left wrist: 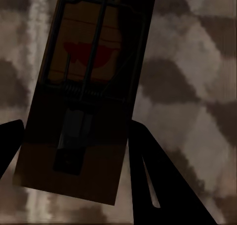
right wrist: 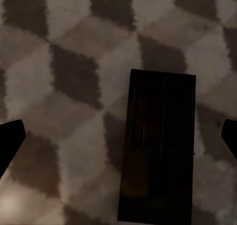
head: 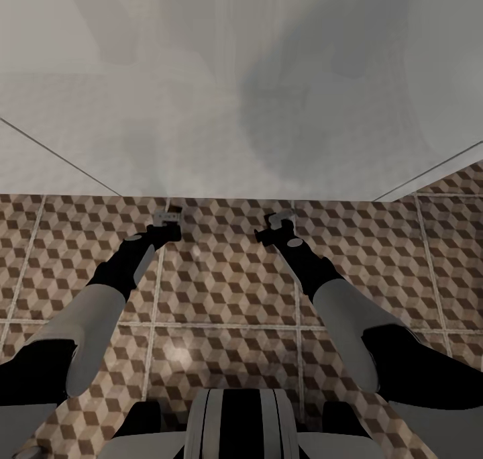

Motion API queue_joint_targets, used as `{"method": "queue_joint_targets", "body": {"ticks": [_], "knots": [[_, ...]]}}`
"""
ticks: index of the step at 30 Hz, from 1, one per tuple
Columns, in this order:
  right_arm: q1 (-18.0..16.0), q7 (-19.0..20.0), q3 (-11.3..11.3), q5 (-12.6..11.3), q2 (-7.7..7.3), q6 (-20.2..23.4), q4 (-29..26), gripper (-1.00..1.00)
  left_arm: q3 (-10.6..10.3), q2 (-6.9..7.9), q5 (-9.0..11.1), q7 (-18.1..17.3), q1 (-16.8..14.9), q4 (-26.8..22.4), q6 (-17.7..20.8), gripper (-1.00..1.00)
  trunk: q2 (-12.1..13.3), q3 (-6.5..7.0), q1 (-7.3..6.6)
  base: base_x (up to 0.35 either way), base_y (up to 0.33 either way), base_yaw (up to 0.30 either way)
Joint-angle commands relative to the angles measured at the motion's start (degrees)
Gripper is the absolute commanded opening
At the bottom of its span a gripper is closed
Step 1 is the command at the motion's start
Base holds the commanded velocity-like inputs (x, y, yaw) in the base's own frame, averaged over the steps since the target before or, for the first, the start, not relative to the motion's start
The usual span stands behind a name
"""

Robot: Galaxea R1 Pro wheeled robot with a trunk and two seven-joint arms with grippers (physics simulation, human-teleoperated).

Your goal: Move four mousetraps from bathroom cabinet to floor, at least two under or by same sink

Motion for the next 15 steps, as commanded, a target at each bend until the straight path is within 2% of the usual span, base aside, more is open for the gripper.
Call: {"method": "queue_joint_targets", "body": {"ticks": [1, 15], "knots": [[0.00, 0.14, 0.02, 0.62, 0.00, 0.40, -0.15, 1.00, -0.07, 0.06, -0.09, -0.04, 0.00, 0.28, 0.30, -1.00, -0.01, -0.03, -0.01, 0.000, 0.000, 0.000], [0.01, 0.21, 0.03, 0.60, 0.00, 0.40, -0.17, 1.00, -0.07, 0.76, -0.31, -0.04, 0.00, 2.20, 0.10, -1.00, -0.01, -0.03, -0.01, 0.000, 0.000, 0.000]]}}
